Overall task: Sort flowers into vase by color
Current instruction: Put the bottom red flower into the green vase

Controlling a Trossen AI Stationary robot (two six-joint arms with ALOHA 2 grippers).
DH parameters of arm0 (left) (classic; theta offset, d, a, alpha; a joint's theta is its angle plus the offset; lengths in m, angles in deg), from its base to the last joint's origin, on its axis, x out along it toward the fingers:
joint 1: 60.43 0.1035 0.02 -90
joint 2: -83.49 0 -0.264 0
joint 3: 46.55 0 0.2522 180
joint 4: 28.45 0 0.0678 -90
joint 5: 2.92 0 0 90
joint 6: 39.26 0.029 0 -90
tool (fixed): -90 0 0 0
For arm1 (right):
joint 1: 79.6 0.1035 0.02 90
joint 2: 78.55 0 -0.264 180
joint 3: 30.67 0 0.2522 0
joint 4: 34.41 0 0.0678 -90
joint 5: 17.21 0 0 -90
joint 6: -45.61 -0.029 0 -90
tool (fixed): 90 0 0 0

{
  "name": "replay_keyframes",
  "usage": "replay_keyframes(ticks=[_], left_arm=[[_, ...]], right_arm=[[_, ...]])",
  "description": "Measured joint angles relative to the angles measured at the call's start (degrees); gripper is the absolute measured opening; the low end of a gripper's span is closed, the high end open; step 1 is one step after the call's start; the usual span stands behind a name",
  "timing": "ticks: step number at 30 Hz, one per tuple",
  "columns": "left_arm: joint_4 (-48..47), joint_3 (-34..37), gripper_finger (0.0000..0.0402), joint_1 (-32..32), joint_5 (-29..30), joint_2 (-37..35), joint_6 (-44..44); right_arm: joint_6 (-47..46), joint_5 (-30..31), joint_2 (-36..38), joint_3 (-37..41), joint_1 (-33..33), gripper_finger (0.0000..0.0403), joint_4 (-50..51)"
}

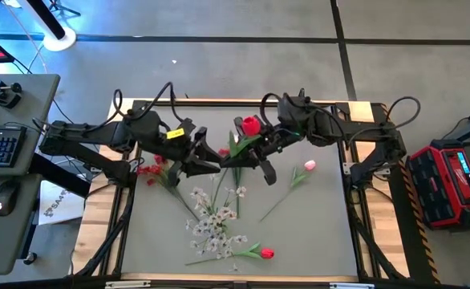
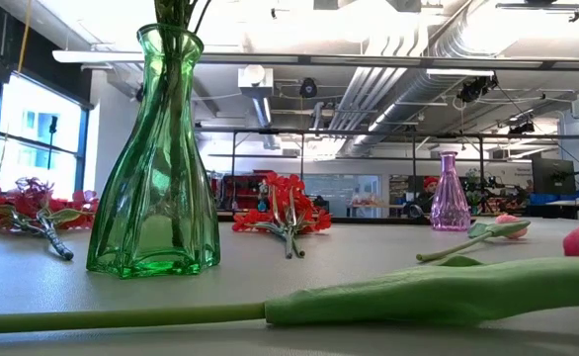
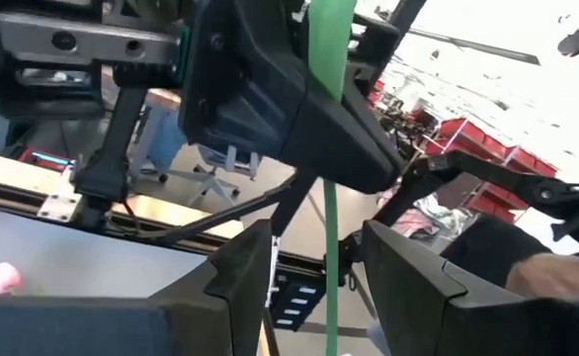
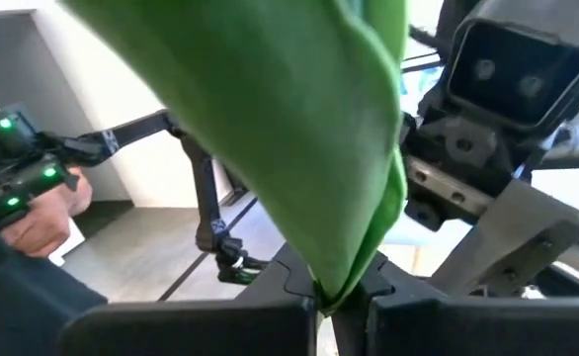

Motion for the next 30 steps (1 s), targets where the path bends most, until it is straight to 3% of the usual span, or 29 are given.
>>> replay_keyframes(ticks=[12,30], left_arm=[[3.1,0.1,0.0145,-0.1,-4.0,4.2,0.8],[4.3,0.1,0.005,0.0,-3.5,3.8,4.6]], right_arm=[[1.0,0.0,0.0,0.0,-1.1,0.0,0.4],[-0.6,-2.9,0.0,0.0,-1.1,0.0,2.8]])
